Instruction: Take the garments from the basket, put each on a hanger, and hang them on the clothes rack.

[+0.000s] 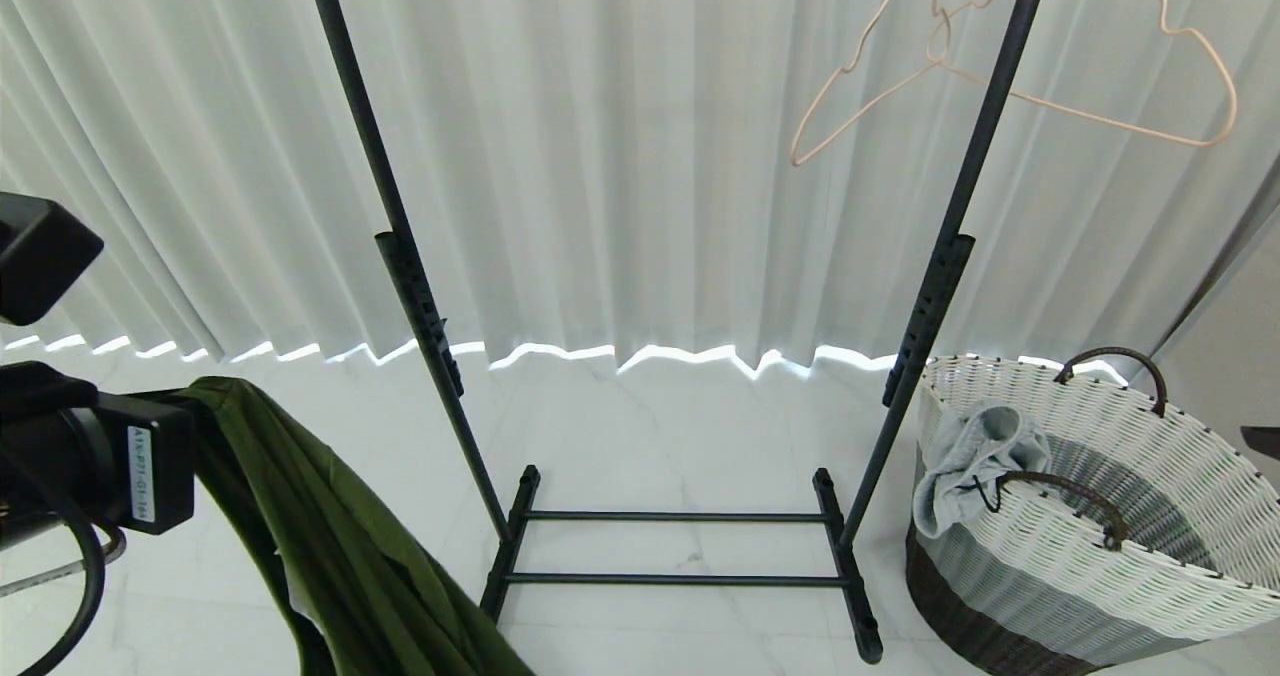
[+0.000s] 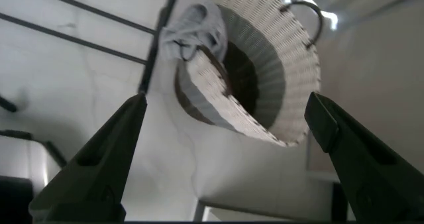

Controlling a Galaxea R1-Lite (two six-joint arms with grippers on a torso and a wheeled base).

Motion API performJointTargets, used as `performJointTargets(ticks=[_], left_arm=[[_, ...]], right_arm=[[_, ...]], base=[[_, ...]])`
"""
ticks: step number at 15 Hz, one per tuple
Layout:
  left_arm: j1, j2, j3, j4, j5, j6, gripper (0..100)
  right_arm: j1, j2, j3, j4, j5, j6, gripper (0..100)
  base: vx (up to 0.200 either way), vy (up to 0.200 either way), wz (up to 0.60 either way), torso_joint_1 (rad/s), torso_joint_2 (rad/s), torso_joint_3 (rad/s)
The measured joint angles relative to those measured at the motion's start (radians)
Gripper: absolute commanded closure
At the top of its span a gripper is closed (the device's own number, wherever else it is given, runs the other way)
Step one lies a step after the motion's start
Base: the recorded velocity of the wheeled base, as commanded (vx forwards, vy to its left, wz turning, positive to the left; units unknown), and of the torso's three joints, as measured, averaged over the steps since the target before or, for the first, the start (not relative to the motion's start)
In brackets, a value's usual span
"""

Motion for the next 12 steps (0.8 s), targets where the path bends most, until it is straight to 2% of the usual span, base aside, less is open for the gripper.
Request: performJointTargets(ticks=[2, 6, 12], left_arm=[[0.032, -0.018, 0.002, 0.000, 0.000, 0.001, 100], [0.043, -0.032, 0.004, -0.007, 0.000, 0.023, 100], [0.044, -0.039, 0.003, -0.026, 0.000, 0.031, 100]], right_arm=[[-0.004, -0.022, 0.024, 0.000, -0.010, 0.003, 0], [-0.006, -0.046, 0.048, 0.000, -0.005, 0.006, 0], [-0.006, -0.051, 0.055, -0.003, -0.005, 0.016, 0]], base=[[0.000, 0.000, 0.00, 0.000, 0.00, 0.000], [0.000, 0.000, 0.00, 0.014, -0.05, -0.036], [0.000, 0.000, 0.00, 0.143, -0.41, -0.258]])
